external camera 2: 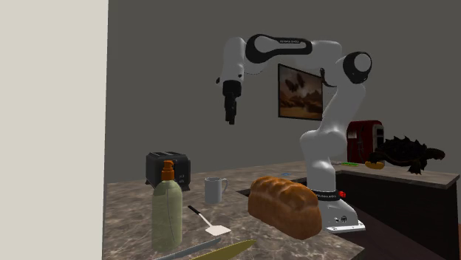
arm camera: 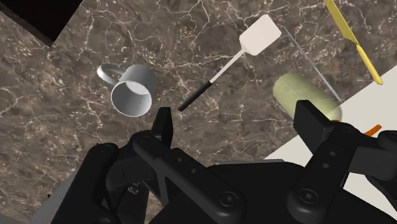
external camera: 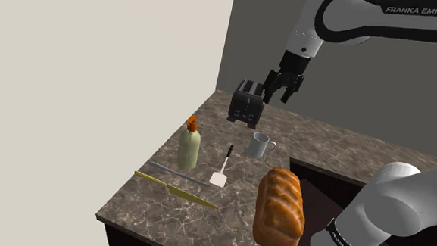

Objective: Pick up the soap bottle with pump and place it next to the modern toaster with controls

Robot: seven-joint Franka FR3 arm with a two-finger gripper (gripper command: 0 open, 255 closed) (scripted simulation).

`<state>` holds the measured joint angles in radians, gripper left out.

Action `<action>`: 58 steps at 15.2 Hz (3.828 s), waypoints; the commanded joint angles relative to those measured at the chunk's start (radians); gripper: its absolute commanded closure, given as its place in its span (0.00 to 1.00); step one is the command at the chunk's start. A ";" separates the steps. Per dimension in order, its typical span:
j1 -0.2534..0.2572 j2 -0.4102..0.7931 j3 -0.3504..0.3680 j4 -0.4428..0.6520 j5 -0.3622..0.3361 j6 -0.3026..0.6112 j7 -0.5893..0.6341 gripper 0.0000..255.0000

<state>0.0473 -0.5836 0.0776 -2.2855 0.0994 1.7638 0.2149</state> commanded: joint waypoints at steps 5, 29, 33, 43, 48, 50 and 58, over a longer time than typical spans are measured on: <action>0.024 0.187 0.087 0.078 0.000 0.118 0.080 0.00; 0.111 0.806 0.230 0.435 -0.211 0.359 0.343 0.00; 0.111 0.807 0.230 0.435 -0.211 0.359 0.343 0.00; 0.111 0.806 0.230 0.435 -0.210 0.359 0.342 1.00; 0.111 0.802 0.231 0.443 -0.208 0.347 0.341 1.00; 0.110 0.793 0.232 0.459 -0.204 0.323 0.338 1.00; 0.109 0.766 0.235 0.533 -0.191 0.223 0.327 1.00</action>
<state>0.1556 0.1860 0.3119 -1.7620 -0.0931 2.0003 0.5418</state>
